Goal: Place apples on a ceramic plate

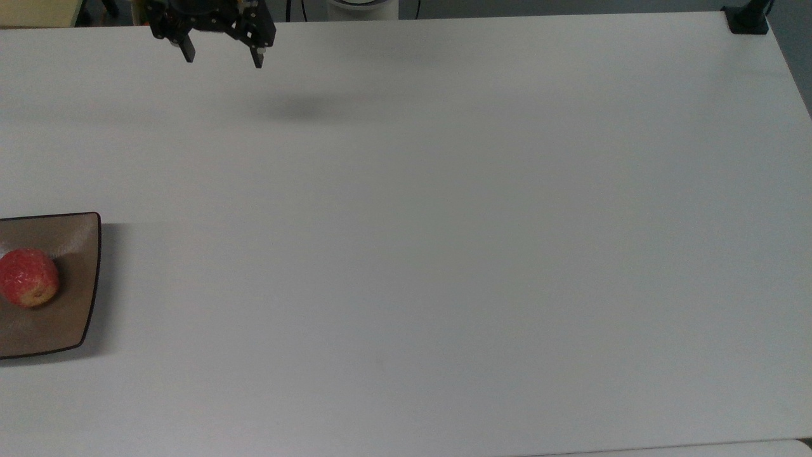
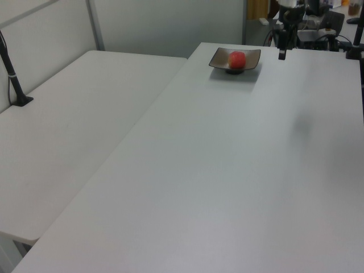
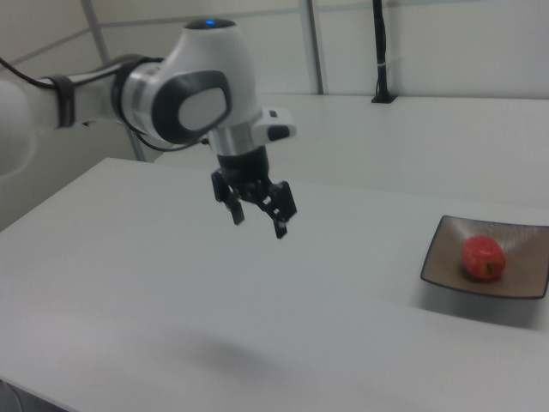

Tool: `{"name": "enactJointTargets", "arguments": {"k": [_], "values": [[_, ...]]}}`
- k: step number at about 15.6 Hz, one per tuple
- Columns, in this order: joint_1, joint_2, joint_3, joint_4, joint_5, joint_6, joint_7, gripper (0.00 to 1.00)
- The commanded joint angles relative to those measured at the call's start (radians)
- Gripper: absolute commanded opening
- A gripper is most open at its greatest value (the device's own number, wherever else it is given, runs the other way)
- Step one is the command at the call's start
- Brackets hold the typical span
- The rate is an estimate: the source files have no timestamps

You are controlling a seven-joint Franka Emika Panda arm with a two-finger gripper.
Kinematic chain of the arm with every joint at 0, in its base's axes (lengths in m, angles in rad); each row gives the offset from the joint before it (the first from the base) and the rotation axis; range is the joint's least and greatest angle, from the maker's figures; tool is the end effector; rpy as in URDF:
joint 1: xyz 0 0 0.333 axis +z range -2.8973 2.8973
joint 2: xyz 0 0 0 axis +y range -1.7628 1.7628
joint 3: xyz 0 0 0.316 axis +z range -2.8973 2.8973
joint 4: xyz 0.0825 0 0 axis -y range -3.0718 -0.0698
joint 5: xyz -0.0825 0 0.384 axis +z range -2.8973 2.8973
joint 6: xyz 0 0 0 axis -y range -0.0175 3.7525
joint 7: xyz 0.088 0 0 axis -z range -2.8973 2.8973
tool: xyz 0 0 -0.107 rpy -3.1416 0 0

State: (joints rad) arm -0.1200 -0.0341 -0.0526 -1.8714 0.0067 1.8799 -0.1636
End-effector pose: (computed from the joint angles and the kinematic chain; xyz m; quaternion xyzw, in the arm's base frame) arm 0.5481 -0.0954 0.5269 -0.9998 0.0055 -0.0217 0.0005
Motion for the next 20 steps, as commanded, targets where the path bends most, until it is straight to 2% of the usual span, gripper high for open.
{"name": "enactJointTargets", "arguments": {"k": [1,5,6,9,15,20], "values": [[0.163,-0.107,-0.128,-0.068,0.038,-0.007,0.035,1.0],[0.158,-0.078,-0.121,-0.048,0.064,0.001,0.035,1.0],[0.151,-0.064,-0.103,-0.034,0.067,-0.007,0.033,1.0],[0.056,-0.038,0.008,-0.019,0.068,-0.005,0.035,1.0],[0.06,-0.038,0.011,-0.019,0.064,-0.027,0.023,1.0],[0.077,-0.036,0.02,-0.02,-0.034,-0.027,0.03,1.0]]}}
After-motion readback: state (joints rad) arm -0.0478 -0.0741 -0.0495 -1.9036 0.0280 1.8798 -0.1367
